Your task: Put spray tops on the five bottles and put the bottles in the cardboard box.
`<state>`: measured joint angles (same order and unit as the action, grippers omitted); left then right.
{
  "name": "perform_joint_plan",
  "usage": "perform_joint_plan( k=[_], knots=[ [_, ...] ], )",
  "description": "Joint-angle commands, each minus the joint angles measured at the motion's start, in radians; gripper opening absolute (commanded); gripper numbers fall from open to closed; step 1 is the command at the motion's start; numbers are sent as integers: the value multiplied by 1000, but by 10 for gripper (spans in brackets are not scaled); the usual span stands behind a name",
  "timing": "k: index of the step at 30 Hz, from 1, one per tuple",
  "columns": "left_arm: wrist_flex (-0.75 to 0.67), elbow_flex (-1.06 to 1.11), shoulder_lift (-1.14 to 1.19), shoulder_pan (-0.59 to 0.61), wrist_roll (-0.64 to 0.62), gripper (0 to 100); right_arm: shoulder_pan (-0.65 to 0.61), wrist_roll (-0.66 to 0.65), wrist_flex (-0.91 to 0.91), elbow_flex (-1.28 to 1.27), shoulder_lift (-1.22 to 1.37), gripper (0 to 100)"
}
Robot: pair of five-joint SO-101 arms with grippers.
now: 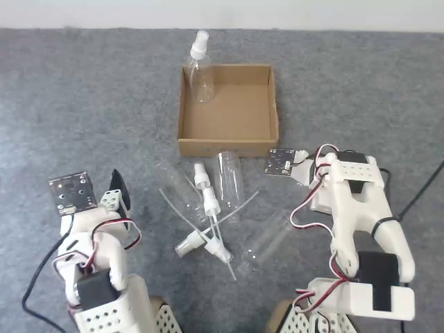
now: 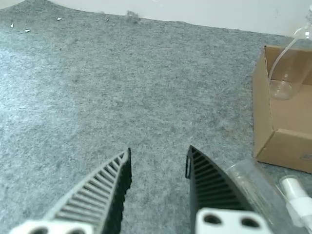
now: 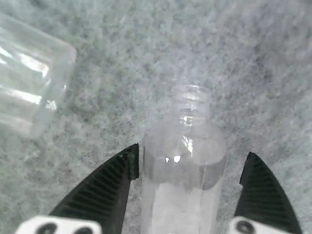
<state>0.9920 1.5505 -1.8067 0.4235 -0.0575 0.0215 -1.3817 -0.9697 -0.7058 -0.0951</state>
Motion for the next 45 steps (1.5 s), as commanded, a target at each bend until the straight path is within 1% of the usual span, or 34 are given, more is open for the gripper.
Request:
perform_joint_plan(
  k=[1, 8, 14, 15, 20, 22, 26, 31, 34, 36, 41, 45],
  knots=[
    [0, -13, -8, 2, 0, 174, -12, -11, 10, 12, 4, 285],
    [0, -13, -8, 2, 0, 174, -10, 0, 2, 11, 4, 284],
    [0, -13, -8, 3, 0, 174, -13, 120, 2, 11, 4, 281],
    [0, -13, -8, 3, 0, 174, -15, 137, 2, 11, 2, 264],
    [0, -13, -8, 3, 0, 174, -15, 178, 2, 12, 2, 118],
    [0, -13, -8, 3, 0, 174, -15, 192, 2, 12, 2, 91],
    [0, -13, -8, 3, 0, 174, -15, 250, 2, 12, 2, 69],
    [0, -13, -8, 3, 0, 174, -22, 396, 2, 12, 1, 69],
    [0, -13, -8, 3, 0, 174, -31, 462, -16, 14, 2, 74],
    [0, -13, -8, 3, 0, 174, -36, 466, -38, 17, 1, 83],
    [0, -13, -8, 3, 0, 174, -42, 466, -41, 17, 2, 185],
    [0, -13, -8, 3, 0, 174, -47, 466, -33, 17, 2, 215]
  ],
)
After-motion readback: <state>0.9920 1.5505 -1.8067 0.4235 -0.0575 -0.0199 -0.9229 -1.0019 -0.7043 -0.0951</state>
